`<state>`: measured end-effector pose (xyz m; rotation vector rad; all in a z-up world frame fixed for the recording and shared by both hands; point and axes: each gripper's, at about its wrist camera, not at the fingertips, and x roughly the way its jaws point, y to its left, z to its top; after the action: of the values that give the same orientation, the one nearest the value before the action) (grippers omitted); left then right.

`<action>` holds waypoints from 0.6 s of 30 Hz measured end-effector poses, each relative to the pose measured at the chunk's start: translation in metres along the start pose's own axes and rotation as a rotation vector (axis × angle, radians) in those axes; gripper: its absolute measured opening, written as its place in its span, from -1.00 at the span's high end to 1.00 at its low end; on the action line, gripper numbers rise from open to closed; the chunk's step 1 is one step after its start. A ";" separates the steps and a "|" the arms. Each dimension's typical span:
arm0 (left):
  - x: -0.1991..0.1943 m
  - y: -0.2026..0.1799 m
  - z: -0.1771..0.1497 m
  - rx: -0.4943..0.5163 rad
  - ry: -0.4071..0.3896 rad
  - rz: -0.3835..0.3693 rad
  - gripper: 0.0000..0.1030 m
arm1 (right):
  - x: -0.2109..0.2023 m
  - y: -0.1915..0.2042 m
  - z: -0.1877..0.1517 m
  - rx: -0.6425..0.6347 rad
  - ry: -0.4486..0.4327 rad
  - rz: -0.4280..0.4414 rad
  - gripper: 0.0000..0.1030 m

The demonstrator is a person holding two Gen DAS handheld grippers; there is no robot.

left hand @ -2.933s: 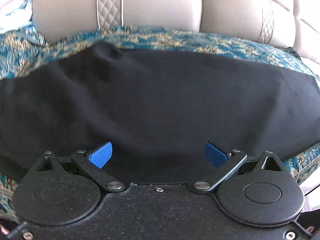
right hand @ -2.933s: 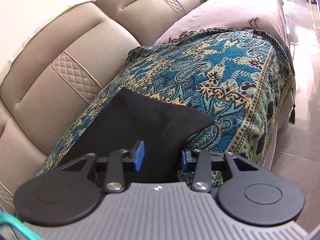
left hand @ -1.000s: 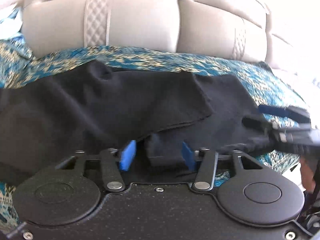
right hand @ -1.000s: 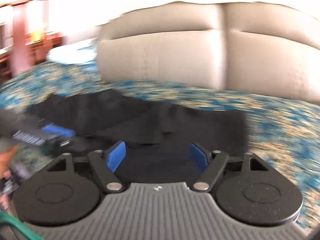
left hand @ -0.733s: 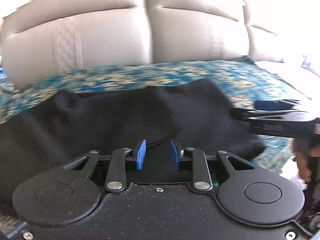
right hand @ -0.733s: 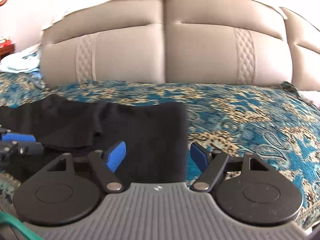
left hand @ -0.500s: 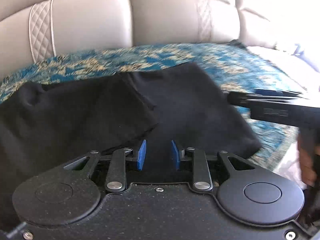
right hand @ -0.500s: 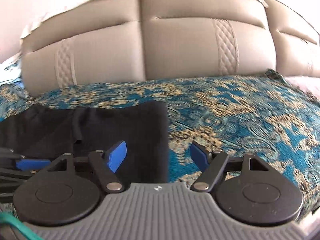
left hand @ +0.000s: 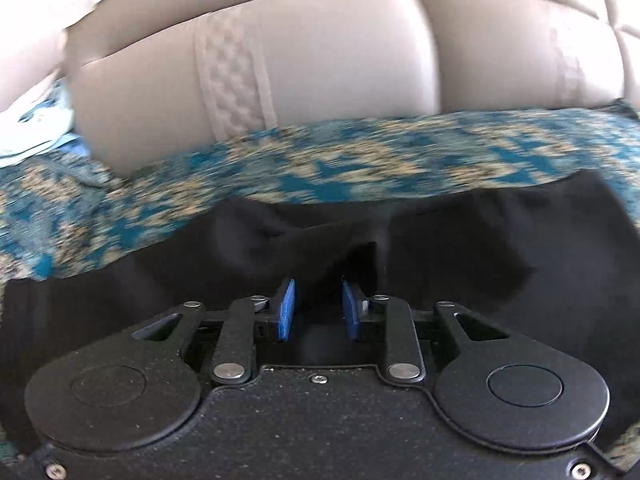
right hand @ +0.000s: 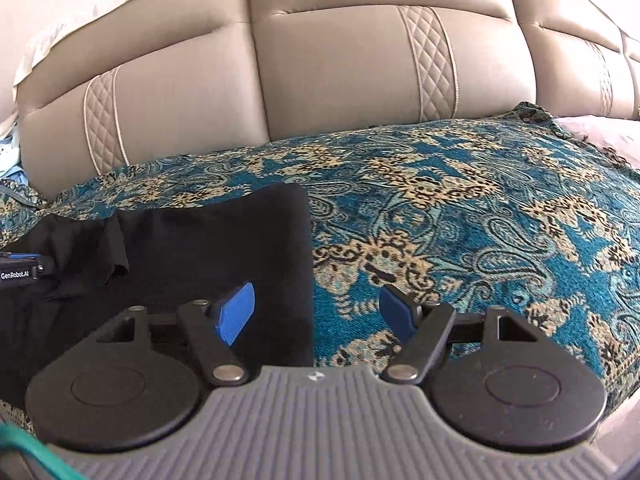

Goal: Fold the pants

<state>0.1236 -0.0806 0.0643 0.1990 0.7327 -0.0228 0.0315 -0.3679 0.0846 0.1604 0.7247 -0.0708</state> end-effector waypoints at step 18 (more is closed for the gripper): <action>-0.034 -0.059 -0.006 0.109 -0.075 -0.257 -0.13 | 0.007 0.031 0.014 0.011 -0.020 0.030 -0.59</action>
<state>0.0893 -0.1392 0.0725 0.2056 0.6790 -0.3134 0.0500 -0.3397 0.0944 0.1812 0.7023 -0.0474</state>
